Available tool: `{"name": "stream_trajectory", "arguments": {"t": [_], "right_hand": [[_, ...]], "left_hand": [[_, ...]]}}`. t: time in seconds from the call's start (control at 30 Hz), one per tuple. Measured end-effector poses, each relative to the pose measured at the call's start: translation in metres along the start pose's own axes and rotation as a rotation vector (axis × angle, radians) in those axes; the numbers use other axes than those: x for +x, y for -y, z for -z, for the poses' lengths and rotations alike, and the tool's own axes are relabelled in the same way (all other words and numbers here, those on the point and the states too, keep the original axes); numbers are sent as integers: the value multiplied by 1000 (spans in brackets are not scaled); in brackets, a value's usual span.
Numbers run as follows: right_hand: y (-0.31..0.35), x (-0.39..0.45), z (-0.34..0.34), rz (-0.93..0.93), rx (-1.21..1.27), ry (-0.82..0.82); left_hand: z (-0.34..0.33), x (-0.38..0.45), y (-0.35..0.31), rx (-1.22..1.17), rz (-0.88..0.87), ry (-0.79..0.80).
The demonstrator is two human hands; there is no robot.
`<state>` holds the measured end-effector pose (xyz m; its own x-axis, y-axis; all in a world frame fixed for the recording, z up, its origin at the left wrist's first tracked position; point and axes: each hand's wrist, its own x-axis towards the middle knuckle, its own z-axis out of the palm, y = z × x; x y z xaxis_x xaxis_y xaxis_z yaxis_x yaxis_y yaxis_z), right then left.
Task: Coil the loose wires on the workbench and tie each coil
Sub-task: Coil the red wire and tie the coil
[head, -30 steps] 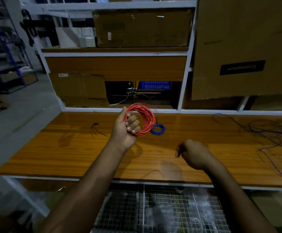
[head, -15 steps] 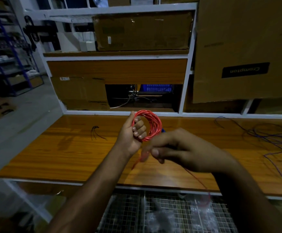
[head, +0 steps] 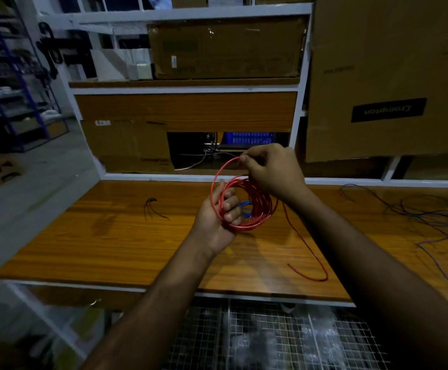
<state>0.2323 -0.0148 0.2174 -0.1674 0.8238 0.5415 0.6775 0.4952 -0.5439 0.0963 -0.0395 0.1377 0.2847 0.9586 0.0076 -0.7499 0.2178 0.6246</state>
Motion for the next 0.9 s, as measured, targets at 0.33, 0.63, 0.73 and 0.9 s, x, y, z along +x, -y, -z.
{"name": "stream_trajectory", "arguments": {"t": [0.33, 0.63, 0.73, 0.9], "right_hand": [[-27, 4, -2, -174, 37, -13], [-51, -14, -10, -348, 169, -45], [-44, -20, -2, -338, 391, 72], [-37, -37, -6, -213, 342, 306]], "left_hand": [[1, -4, -10, -36, 43, 124], [3, -9, -12, 9, 64, 143], [1, -7, -12, -9, 35, 142], [1, -2, -15, -16, 24, 136]]}}
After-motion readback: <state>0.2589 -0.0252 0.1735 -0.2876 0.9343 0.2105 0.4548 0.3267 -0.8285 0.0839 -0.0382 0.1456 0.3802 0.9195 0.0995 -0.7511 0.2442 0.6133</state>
